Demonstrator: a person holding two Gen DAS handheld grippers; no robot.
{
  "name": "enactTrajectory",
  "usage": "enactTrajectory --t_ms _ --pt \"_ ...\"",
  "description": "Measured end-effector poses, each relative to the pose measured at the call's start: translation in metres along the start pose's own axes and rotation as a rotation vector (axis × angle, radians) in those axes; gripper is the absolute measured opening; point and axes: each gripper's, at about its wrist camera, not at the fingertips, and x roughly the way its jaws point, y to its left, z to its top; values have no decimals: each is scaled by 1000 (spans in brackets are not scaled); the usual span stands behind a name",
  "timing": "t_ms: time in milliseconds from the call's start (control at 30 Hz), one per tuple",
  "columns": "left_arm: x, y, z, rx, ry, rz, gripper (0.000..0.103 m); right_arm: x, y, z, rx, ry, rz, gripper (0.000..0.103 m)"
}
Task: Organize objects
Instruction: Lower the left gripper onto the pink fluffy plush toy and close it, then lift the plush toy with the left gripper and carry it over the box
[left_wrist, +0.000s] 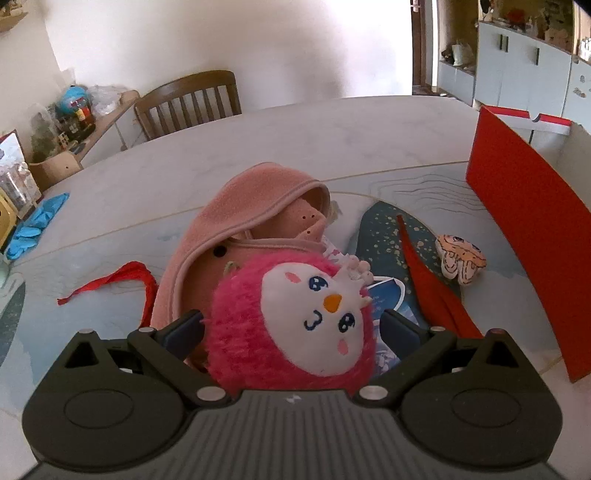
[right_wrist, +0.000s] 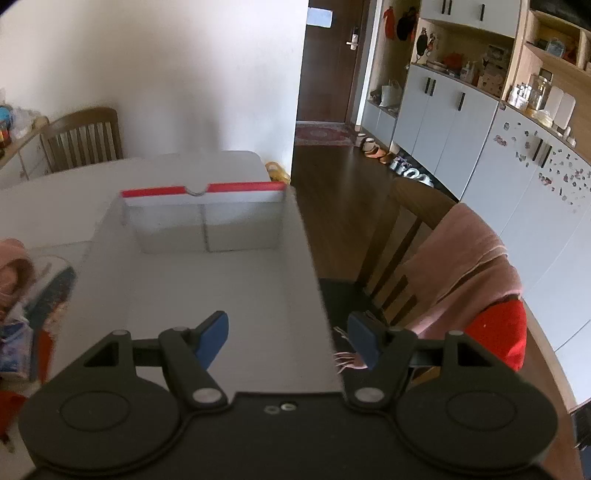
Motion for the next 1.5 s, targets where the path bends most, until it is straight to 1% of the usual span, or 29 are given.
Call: enactTrajectory --t_ms 200,267,367,567,633,700,900,933,967,1000,1033,1133,1200,1267,1367,1500 --pt "3 -6 1 -2 6 49 101 35 -16 7 2 68 34 69" --pt "4 -6 2 -3 8 66 96 43 -16 7 -13 85 45 69" --pt "5 -6 1 -19 12 71 94 52 -15 5 -27 101 54 69" --pt "3 -10 0 -20 13 81 87 61 -15 8 -31 127 79 66" --pt "3 -10 1 -22 13 82 85 66 -16 10 -33 137 83 61" --pt "4 -10 1 -30 15 83 84 70 -15 12 -33 155 82 50" --pt "1 -8 1 -52 15 80 81 70 -12 14 -45 192 69 40" --pt "0 -7 1 -54 15 80 80 68 -12 14 -46 196 68 37" --pt "0 -7 1 -57 15 81 80 67 -12 14 -45 198 69 29" --pt "-1 -7 1 -59 15 84 80 67 -13 14 -43 203 72 25" --pt "-1 -7 1 -61 15 86 80 67 -13 14 -44 208 74 25" --pt "-4 -7 1 -61 12 85 78 66 -12 13 -61 209 60 18" --pt "-6 -6 1 -64 10 82 78 67 -13 14 -65 213 50 10" --pt "-8 -4 1 -77 7 80 76 67 -16 15 -65 213 50 6" --pt "-12 1 2 -107 7 68 75 67 -19 14 -71 217 65 5" --pt "-22 2 5 -110 -7 67 74 67 -19 15 -75 216 72 4"
